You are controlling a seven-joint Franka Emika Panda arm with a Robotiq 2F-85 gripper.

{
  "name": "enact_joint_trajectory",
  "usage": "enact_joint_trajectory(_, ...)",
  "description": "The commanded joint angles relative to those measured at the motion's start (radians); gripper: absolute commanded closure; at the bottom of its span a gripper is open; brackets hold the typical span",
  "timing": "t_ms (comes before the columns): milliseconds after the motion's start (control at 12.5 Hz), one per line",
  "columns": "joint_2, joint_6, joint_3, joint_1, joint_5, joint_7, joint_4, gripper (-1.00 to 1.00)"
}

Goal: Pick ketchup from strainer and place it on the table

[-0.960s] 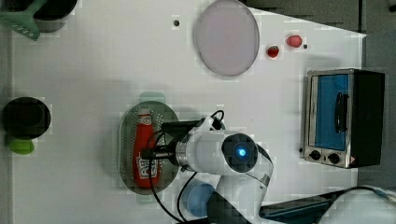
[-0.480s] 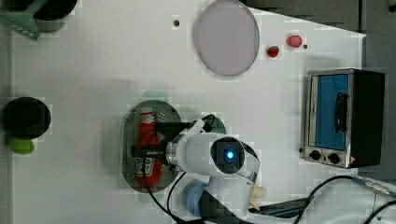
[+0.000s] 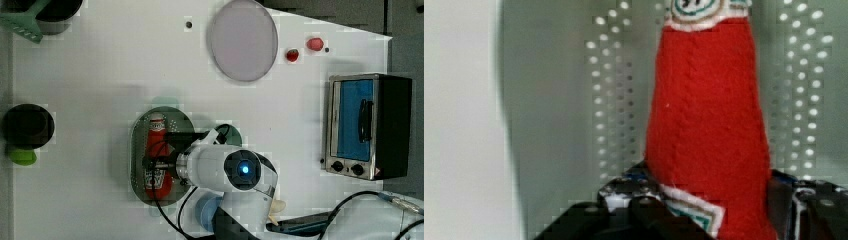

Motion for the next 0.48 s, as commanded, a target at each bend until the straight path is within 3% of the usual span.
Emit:
enact_joint_trajectory(80, -0.136, 0.004, 0.091, -0.053, 0.111, 0.056, -0.002, -0.13)
enact_joint_trajectory(320, -0.224, -0.139, 0.233, -0.158, 0.319, -0.003, 0.033, -0.13)
enact_joint_trajectory(480, -0.257, -0.293, 0.290, -0.216, 0.393, -0.096, 0.099, -0.13)
